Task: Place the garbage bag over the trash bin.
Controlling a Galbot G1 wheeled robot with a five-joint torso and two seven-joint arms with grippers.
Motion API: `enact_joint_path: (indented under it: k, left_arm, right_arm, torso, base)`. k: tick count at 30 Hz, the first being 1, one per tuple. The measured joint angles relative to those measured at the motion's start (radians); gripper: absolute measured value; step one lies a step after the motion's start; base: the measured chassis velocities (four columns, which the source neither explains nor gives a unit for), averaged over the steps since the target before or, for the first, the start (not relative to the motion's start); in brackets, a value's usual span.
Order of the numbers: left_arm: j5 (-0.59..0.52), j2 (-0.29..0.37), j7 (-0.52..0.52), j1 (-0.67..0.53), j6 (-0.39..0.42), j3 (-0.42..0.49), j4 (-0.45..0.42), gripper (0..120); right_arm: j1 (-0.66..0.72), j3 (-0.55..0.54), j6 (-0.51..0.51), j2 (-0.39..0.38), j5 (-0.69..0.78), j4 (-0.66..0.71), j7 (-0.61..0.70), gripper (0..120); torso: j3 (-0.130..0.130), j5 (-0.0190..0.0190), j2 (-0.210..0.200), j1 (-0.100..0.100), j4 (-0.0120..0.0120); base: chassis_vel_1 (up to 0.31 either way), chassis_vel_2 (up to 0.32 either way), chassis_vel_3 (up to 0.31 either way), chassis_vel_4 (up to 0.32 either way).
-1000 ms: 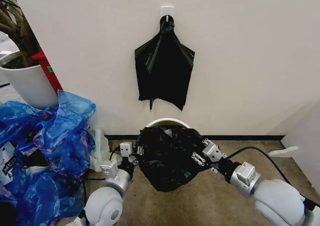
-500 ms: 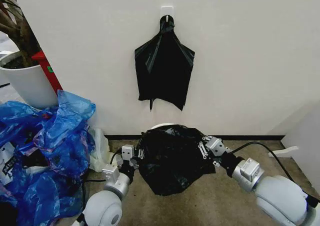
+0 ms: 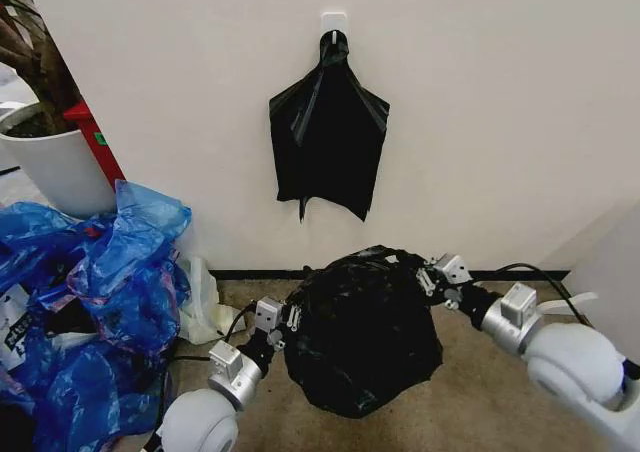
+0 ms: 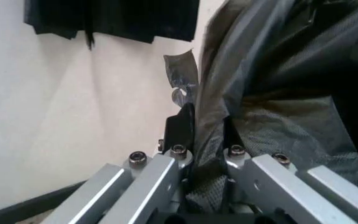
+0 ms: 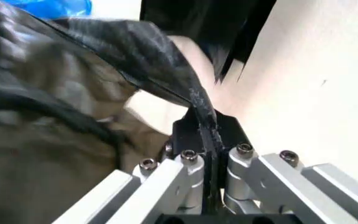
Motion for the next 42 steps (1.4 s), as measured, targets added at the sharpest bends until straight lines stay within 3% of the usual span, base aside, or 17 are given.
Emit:
enact_joint_path:
  k: [4, 16, 28, 35, 41, 42]
  left_arm:
    - [0.02, -0.001, 0.044, 0.001, -0.012, 0.004, 0.005, 1]
    - [0.016, 0.008, 0.156, -0.014, -0.042, 0.027, 0.017, 1]
    - [-0.082, 0.008, 0.216, -0.023, -0.082, 0.029, 0.009, 1]
    - [-0.168, -0.003, 0.205, -0.03, -0.085, 0.022, 0.008, 1]
    - [-0.27, -0.024, 0.097, -0.04, -0.048, 0.007, 0.052, 1]
    - [-0.27, -0.024, 0.097, -0.04, -0.048, 0.007, 0.052, 1]
  right_arm:
    - [0.058, -0.008, 0.029, -0.01, 0.009, -0.081, -0.101, 0]
    - [0.095, -0.024, 0.079, -0.005, 0.008, -0.202, -0.199, 0]
    - [0.088, -0.041, 0.217, 0.042, -0.066, -0.371, -0.308, 0]
    - [0.057, -0.035, 0.248, 0.049, -0.072, -0.383, -0.34, 0]
    - [0.025, 0.004, 0.226, 0.039, -0.022, -0.32, -0.258, 26]
    - [0.025, 0.004, 0.226, 0.039, -0.022, -0.32, -0.258, 26]
  torso:
    - [0.0, 0.0003, 0.0, 0.0, 0.0001]
    - [0.0, 0.0001, 0.0, 0.0, 0.0]
    - [0.0, 0.0001, 0.0, 0.0, 0.0001]
    - [0.0, 0.0002, 0.0, 0.0, 0.0]
    - [0.0, -0.0005, 0.0, 0.0, -0.0001]
    - [0.0, -0.0005, 0.0, 0.0, -0.0001]
  base:
    - [0.0, 0.0, 0.0, 0.0]
    - [0.0, 0.0, 0.0, 0.0]
    - [0.0, 0.0, 0.0, 0.0]
    - [0.0, 0.0, 0.0, 0.0]
    - [0.0, 0.0, 0.0, 0.0]
    - [0.0, 0.0, 0.0, 0.0]
